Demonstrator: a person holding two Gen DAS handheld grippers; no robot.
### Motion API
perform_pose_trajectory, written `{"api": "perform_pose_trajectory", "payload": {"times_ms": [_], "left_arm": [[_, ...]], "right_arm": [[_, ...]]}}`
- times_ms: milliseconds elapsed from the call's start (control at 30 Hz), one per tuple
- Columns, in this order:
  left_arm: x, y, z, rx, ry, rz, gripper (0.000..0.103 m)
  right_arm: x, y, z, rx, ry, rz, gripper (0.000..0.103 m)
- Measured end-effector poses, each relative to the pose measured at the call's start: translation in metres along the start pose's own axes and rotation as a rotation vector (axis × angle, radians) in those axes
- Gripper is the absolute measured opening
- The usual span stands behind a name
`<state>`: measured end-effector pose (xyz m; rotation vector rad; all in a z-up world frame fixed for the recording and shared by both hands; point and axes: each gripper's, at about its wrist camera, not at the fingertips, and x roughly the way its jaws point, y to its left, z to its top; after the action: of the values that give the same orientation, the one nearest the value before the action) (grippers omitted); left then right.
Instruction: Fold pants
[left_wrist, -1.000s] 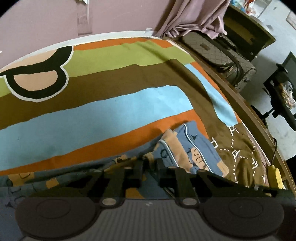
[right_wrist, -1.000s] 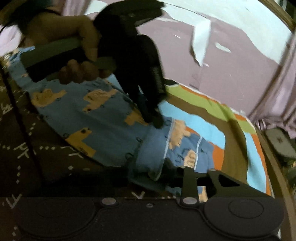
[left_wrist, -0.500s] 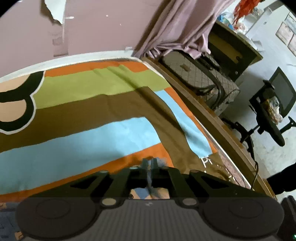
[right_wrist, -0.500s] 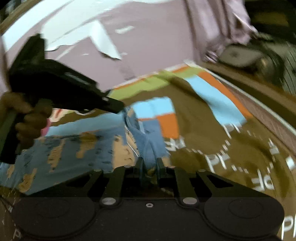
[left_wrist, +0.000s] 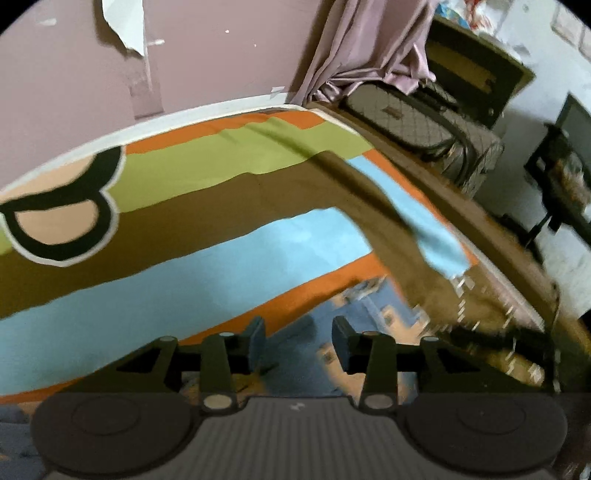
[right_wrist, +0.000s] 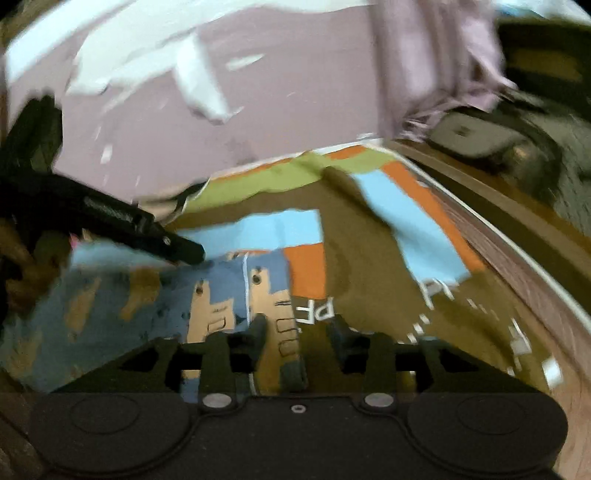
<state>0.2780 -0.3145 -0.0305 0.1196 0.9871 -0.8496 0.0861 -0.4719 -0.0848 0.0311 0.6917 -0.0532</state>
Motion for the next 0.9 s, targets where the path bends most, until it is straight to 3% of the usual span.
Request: {"api": "perform_pose_trajectory", "payload": {"times_ms": [67, 133, 233, 333, 500, 633, 700, 800, 867, 900], "left_arm": [[-0.012, 0.004, -0.011, 0.050, 0.011, 0.045, 0.061], [-0.033, 0.013, -0.026, 0.084, 0.017, 0.069, 0.072], [-0.070, 0.036, -0.051, 0.116, 0.043, 0.098, 0.078], [-0.114, 0.070, -0.079, 0.116, 0.030, 0.165, 0.082], [-0.170, 0.136, -0.106, 0.094, -0.008, 0.391, 0.084], [-0.181, 0.192, -0.098, -0.002, -0.048, 0.436, 0.084], [-0.177, 0.213, -0.090, -0.057, -0.051, 0.420, 0.084], [-0.156, 0.236, -0.074, -0.096, 0.023, 0.339, 0.076], [-0.142, 0.241, -0.067, -0.075, 0.078, 0.278, 0.064], [-0.137, 0.241, -0.068, -0.061, 0.100, 0.261, 0.047]], "right_arm": [[0.012, 0.005, 0.001, -0.052, 0.023, -0.038, 0.057], [0.016, 0.004, 0.009, -0.042, 0.021, -0.078, 0.070], [0.013, 0.006, 0.019, -0.034, -0.014, -0.101, 0.073], [0.010, 0.021, 0.031, -0.085, -0.057, -0.007, 0.082], [0.028, 0.075, 0.063, -0.220, -0.053, 0.247, 0.085], [0.057, 0.129, 0.099, -0.346, -0.014, 0.407, 0.084], [0.073, 0.153, 0.110, -0.356, 0.036, 0.440, 0.079], [0.095, 0.177, 0.115, -0.391, 0.078, 0.499, 0.072], [0.109, 0.191, 0.116, -0.432, 0.114, 0.535, 0.071], [0.116, 0.199, 0.116, -0.449, 0.134, 0.547, 0.068]]}}
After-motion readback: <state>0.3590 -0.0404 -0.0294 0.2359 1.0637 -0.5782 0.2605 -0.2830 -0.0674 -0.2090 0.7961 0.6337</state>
